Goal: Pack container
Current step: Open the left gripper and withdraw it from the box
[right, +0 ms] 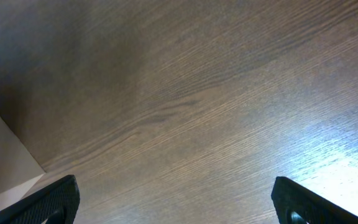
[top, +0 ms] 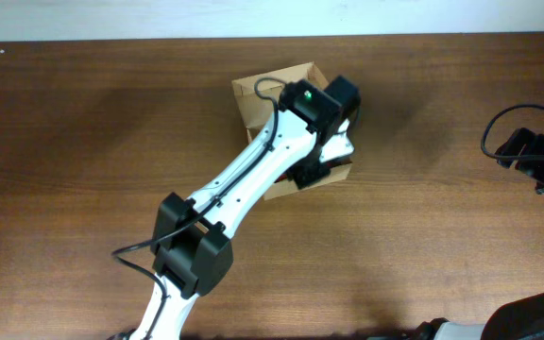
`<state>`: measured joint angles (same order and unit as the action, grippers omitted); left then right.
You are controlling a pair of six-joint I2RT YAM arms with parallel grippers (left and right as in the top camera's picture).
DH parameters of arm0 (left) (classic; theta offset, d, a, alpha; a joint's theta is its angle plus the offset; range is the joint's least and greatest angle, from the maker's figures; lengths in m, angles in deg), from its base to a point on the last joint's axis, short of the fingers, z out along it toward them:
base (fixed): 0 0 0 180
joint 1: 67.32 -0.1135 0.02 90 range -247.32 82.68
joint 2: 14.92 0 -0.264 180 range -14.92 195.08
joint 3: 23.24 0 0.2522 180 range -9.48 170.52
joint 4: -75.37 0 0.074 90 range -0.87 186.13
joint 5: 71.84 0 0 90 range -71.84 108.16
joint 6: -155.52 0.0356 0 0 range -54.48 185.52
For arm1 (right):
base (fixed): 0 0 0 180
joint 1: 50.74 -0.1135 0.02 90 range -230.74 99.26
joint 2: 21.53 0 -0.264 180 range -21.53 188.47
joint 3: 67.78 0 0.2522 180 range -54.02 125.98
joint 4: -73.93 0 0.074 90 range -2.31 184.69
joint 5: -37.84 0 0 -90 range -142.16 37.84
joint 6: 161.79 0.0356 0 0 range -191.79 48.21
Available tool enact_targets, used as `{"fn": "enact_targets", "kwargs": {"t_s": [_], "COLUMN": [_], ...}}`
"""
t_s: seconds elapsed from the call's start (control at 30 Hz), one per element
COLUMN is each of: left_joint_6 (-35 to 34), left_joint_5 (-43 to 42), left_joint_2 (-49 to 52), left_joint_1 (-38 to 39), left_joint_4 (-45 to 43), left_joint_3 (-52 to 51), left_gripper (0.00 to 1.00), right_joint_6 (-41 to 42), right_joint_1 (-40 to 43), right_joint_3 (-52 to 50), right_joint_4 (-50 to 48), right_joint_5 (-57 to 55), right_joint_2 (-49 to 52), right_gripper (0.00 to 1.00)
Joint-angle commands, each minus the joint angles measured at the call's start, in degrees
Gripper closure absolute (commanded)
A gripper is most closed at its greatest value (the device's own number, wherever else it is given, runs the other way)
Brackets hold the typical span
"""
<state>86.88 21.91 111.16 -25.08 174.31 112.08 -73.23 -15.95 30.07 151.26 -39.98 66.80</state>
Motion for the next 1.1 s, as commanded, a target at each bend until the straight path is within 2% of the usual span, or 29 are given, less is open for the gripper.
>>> {"fn": "enact_targets", "kwargs": {"t_s": [0.0, 0.1, 0.2, 0.6, 0.9, 1.07], "left_joint_6": [0.39, 0.81, 0.83, 2.34, 2.27, 0.48], "left_joint_5": [0.59, 0.63, 0.59, 0.74, 2.12, 2.19], "left_joint_2": [-6.12, -10.45, -11.37, -11.3, -11.28, -13.42], "left_joint_1": [0.33, 0.24, -0.42, -3.93, -12.68, -12.61], "left_joint_4": [-3.1, -6.54, -8.28, -14.8, -15.37, -14.49], "left_joint_3": [-9.64, -20.02, -24.39, -24.46, -25.0, -24.7], "left_gripper": [0.98, 0.98, 0.98, 0.98, 0.98, 0.98], "right_joint_6": [0.42, 0.42, 0.42, 0.42, 0.39, -0.11], "right_joint_1": [-0.39, -0.37, -0.37, -0.37, -0.37, -0.52], "right_joint_3": [-0.31, -0.31, -0.31, -0.31, -0.31, -0.31], "right_joint_4": [-0.09, -0.52, -0.63, -0.79, -0.76, -0.79], "right_joint_5": [0.92, 0.94, 0.94, 0.94, 0.92, 3.98], "right_joint_2": [-0.44, -0.44, -0.44, -0.44, -0.44, -0.44], "right_gripper": [0.01, 0.01, 0.01, 0.01, 0.01, 0.0]}}
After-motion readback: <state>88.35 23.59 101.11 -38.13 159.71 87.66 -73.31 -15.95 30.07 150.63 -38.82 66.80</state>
